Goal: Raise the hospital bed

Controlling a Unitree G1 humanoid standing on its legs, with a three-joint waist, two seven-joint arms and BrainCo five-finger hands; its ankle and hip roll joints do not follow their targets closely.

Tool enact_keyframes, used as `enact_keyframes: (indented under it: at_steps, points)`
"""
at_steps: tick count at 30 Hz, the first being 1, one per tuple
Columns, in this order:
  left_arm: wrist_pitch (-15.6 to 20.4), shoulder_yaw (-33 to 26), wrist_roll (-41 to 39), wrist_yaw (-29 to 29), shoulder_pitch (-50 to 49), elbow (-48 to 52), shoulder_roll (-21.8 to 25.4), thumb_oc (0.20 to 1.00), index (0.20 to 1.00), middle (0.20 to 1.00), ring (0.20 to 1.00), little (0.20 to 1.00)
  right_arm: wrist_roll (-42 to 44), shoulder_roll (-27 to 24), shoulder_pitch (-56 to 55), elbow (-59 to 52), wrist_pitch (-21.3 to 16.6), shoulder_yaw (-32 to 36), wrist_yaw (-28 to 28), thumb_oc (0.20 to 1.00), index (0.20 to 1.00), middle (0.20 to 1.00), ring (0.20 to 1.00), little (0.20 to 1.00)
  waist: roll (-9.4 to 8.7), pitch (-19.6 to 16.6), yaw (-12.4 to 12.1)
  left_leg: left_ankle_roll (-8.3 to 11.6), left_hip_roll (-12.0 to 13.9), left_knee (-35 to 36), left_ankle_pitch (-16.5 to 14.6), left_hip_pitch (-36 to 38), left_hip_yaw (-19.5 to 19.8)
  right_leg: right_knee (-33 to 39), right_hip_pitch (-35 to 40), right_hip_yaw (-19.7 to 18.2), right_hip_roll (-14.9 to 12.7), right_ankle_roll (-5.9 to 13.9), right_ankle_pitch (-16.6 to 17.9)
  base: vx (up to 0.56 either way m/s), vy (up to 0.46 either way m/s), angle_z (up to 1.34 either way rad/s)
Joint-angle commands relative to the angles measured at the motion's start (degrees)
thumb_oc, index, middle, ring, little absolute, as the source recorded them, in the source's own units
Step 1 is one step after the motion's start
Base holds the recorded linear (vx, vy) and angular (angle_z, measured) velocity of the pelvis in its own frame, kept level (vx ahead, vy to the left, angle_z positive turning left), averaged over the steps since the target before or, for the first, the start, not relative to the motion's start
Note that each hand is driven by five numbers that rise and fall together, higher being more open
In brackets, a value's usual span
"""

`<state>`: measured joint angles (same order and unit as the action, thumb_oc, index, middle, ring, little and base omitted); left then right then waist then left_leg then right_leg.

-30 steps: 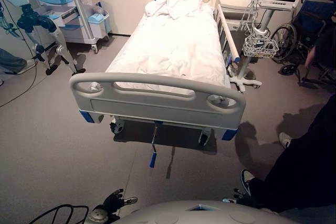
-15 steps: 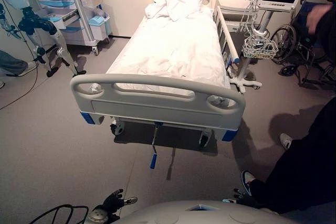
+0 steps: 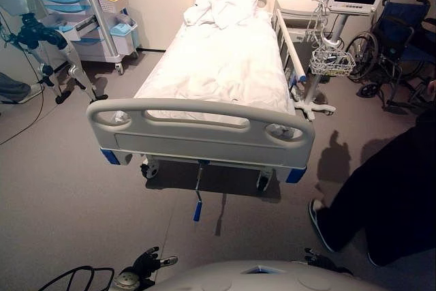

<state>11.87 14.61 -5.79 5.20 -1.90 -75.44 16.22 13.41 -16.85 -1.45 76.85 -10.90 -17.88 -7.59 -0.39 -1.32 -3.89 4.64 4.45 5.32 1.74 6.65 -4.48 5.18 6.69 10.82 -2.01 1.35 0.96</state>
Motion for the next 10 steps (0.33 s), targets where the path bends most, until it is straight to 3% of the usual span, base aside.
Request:
enact_keyframes:
  at_steps: [1, 10]
  points:
    - [0.7, -0.5, -1.2, 0.3, 4.3, -3.3, -1.7, 1.0, 1.0, 1.0, 1.0, 1.0, -0.2, -1.0, 4.3, 2.9, 0.0, 0.6, 0.6, 1.0, 1.0, 1.0, 1.0, 1.0, -0.37, 1.1, -1.1, -2.2, -3.9, -0.3, -4.2, 3.5, -1.0, -6.3, 0.4, -0.4, -0.3, 3.44, -3.3, 0.0, 0.003, -0.04]
    - [0.8, -0.6, -1.3, 0.4, 4.1, -3.1, -1.6, 1.0, 1.0, 1.0, 1.0, 1.0, -0.4, -1.1, 4.3, 3.0, 0.0, 0.5, 0.5, 1.0, 1.0, 1.0, 1.0, 1.0, -0.33, 1.0, -1.1, -2.27, -3.7, -0.3, -4.2, 3.7, -1.1, -6.5, 0.4, -0.7, -0.2, 3.35, -3.4, 0.0, -0.002, -0.03]
